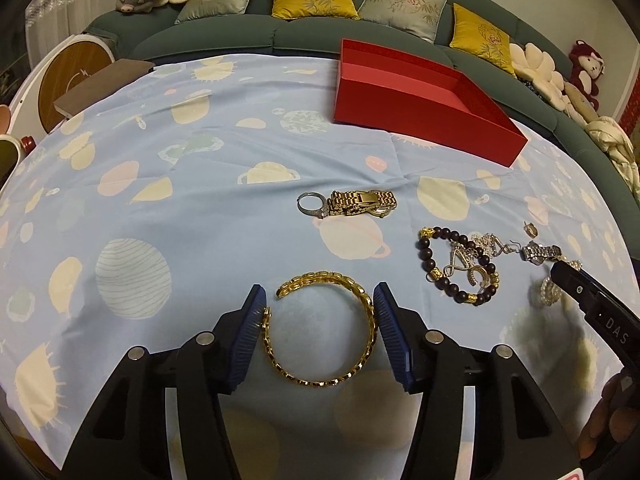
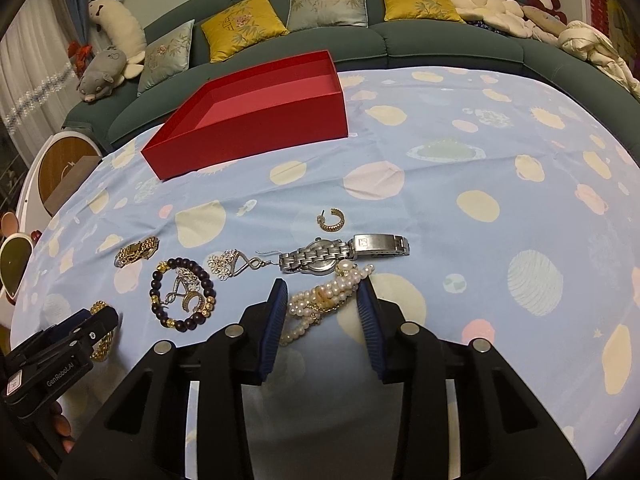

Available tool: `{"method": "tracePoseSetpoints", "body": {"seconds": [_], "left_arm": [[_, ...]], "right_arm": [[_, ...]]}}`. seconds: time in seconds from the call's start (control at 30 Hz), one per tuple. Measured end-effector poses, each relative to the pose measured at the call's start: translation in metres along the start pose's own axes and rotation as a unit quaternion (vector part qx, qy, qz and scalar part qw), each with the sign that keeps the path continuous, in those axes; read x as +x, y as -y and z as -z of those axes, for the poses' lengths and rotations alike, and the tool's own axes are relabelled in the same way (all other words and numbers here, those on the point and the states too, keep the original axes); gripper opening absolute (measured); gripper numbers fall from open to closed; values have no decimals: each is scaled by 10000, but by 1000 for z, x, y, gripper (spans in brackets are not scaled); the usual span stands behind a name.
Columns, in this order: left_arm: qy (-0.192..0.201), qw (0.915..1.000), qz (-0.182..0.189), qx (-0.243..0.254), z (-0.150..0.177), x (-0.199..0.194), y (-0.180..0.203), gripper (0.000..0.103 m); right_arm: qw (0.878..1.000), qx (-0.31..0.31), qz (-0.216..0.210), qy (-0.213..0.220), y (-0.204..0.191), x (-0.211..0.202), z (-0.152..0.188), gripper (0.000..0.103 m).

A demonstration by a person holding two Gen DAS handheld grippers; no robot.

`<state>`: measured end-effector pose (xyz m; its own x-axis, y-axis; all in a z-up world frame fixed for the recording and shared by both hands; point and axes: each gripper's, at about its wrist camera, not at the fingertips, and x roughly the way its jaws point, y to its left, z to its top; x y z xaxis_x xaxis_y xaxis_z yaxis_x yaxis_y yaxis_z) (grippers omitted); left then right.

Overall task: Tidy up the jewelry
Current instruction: 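Carry the bangle and pearl necklace into the red box and open both tools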

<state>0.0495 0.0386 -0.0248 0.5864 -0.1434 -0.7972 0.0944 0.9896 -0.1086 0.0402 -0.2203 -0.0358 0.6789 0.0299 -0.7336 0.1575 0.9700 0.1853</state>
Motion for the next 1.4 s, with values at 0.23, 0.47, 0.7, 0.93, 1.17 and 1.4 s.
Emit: {"method": "tracePoseSetpoints", "body": {"seconds": [0.23, 0.47, 0.7, 0.93, 1.17, 1.4], "left_arm": [[287, 9994, 168, -23, -5, -35, 2, 53], [917, 9950, 357, 156, -38, -92, 21, 53], [1414, 9883, 470, 314, -116, -117, 41, 53], [1558, 9867, 197, 417, -205, -77, 57, 53], [1226, 9916, 94, 398, -266, 2, 72, 54], [897, 9949, -122, 450, -292, 82, 85, 54]], "right_arm": [[9993, -97, -196, 292, -5, -30, -3, 35], [9957, -258, -575, 678, -22, -70, -21, 35], [9853, -606, -968, 1270, -36, -109, -91, 35], [9819, -677, -1088, 1395, -37, -74, -181, 35], [9885, -520, -982, 1027, -37, 7, -243, 35], [9937, -421, -778, 691, -37, 83, -266, 35]]}}
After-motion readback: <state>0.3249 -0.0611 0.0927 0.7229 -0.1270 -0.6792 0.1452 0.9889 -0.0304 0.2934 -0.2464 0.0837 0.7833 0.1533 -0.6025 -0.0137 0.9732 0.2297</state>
